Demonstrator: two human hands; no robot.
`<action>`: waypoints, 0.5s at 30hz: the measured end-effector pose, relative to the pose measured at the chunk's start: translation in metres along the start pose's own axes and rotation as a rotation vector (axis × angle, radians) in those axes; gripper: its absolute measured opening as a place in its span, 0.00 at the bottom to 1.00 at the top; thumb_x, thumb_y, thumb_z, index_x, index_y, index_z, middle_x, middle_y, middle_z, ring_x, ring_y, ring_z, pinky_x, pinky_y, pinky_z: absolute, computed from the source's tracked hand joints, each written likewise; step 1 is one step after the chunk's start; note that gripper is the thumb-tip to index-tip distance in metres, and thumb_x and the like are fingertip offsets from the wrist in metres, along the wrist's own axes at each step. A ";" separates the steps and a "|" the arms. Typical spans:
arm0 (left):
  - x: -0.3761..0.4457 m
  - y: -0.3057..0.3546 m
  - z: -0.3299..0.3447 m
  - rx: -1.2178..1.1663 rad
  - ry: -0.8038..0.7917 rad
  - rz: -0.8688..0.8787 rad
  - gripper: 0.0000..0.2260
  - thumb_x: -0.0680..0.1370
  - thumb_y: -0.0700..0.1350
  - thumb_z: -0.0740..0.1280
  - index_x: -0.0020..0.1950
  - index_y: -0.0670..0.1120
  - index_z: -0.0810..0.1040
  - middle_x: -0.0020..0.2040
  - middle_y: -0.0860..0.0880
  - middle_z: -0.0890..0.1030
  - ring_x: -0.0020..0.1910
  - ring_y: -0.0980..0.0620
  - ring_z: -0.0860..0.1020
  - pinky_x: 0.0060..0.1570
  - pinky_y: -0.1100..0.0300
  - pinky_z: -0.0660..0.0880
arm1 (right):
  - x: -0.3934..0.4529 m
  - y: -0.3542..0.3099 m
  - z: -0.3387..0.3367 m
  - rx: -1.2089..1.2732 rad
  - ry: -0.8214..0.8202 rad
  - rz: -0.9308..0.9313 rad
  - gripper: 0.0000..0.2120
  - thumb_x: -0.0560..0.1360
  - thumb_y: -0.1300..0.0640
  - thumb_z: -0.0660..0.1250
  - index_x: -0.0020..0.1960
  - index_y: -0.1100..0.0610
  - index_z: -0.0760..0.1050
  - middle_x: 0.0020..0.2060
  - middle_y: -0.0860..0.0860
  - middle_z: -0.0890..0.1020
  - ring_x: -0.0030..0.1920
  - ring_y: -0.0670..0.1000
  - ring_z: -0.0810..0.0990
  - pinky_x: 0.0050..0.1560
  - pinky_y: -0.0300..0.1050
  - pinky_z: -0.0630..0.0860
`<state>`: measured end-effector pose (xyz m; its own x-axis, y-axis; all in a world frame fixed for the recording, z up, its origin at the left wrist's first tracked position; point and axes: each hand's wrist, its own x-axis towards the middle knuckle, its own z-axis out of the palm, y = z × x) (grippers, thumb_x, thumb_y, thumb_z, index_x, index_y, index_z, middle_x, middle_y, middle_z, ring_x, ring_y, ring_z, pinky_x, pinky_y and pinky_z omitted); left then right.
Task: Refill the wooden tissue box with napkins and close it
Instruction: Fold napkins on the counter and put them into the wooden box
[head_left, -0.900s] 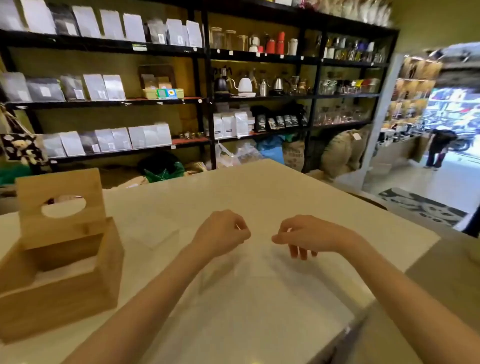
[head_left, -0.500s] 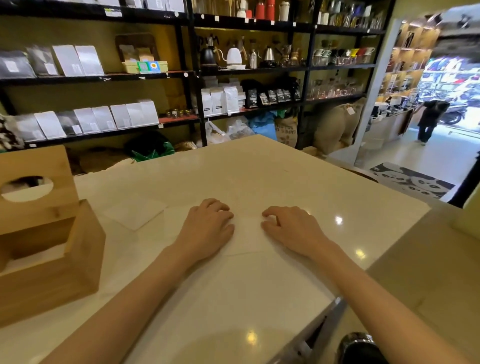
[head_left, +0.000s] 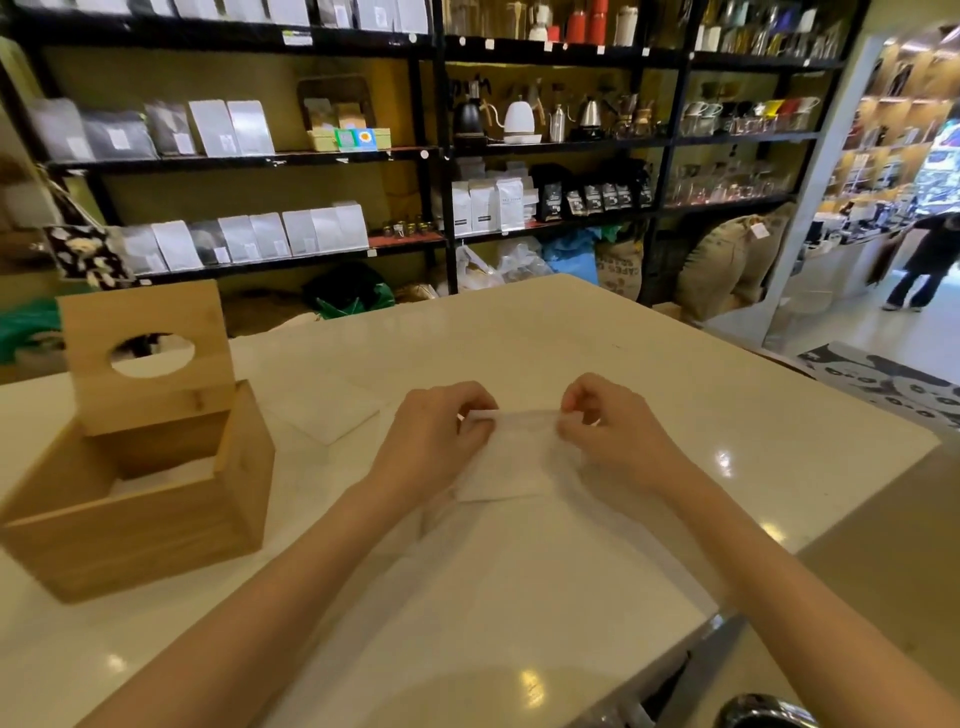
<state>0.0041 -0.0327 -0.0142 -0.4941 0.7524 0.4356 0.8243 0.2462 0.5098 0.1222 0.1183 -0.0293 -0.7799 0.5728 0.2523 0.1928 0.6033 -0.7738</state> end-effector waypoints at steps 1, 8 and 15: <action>-0.003 0.001 -0.010 -0.038 0.023 -0.023 0.05 0.74 0.38 0.66 0.46 0.44 0.81 0.39 0.55 0.80 0.36 0.62 0.76 0.40 0.72 0.73 | -0.001 -0.010 -0.003 0.089 0.009 -0.013 0.11 0.69 0.65 0.67 0.39 0.50 0.71 0.34 0.49 0.77 0.33 0.47 0.72 0.36 0.37 0.69; -0.054 0.010 -0.068 -0.384 -0.030 -0.394 0.04 0.73 0.39 0.68 0.43 0.48 0.79 0.39 0.53 0.80 0.31 0.63 0.80 0.27 0.72 0.74 | -0.020 -0.059 0.006 0.391 -0.330 -0.027 0.09 0.70 0.66 0.68 0.47 0.56 0.78 0.38 0.58 0.81 0.37 0.55 0.77 0.34 0.38 0.76; -0.118 -0.002 -0.083 -0.488 -0.136 -0.604 0.04 0.74 0.40 0.67 0.46 0.46 0.80 0.34 0.49 0.83 0.26 0.55 0.81 0.23 0.67 0.75 | -0.048 -0.068 0.037 0.317 -0.557 0.019 0.03 0.72 0.60 0.69 0.44 0.58 0.80 0.33 0.60 0.77 0.33 0.54 0.73 0.32 0.37 0.71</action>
<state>0.0379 -0.1728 -0.0046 -0.7536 0.6499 -0.0988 0.1944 0.3638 0.9109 0.1246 0.0295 -0.0099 -0.9870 0.1564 -0.0368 0.0908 0.3537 -0.9309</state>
